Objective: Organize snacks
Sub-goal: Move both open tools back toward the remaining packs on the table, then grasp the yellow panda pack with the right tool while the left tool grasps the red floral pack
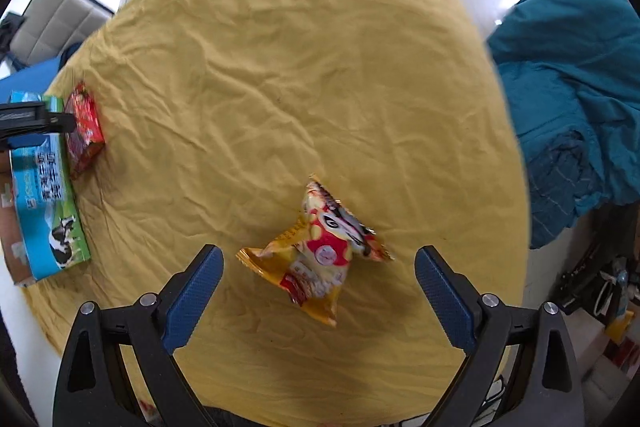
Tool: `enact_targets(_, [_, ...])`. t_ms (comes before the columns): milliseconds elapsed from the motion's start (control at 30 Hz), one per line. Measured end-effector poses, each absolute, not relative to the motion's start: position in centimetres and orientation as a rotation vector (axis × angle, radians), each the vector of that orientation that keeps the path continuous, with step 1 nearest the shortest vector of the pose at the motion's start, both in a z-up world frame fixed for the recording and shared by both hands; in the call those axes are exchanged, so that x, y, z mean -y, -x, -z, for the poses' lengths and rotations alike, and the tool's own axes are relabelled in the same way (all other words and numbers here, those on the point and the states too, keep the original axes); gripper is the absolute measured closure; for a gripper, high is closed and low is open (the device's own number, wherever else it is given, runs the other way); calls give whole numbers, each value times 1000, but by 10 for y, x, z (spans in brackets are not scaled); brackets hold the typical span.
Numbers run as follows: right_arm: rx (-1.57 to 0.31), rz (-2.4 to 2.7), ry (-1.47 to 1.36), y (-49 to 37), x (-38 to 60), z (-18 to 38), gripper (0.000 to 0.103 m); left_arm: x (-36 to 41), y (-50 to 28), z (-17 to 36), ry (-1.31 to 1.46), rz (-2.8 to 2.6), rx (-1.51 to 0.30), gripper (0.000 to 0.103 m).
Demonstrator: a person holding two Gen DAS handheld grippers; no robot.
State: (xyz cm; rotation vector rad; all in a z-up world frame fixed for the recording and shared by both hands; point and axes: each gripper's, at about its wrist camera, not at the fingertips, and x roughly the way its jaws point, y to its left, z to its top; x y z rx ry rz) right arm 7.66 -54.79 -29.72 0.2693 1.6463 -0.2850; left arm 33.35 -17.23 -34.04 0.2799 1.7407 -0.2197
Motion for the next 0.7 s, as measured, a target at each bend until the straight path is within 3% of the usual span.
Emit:
enact_targets(233, [-1767, 297, -418, -73, 565, 350, 8, 179, -327, 387, -317, 150, -1823, 17])
enact_targets(333, [-1770, 311, -471, -69, 570, 360, 33, 178, -326, 397, -309, 129, -1826, 17])
enact_targets(400, [-1763, 305, -509, -65, 573, 363, 41, 175, -327, 398, -291, 132, -1819, 22])
enact_targets(433, [-1753, 298, -516, -65, 574, 363, 44, 173, -326, 398, -293, 126, -1812, 31])
enact_targets(467, [-1748, 289, -519, -63, 574, 363, 54, 172, -327, 398, -299, 123, -1805, 32])
enact_targets(633, [-1752, 263, -439, -64, 561, 359, 60, 155, -324, 389, -263, 132, -1777, 47])
enact_targets(700, [-1755, 252, -409, -65, 556, 357, 62, 155, -314, 386, -238, 174, -1781, 47])
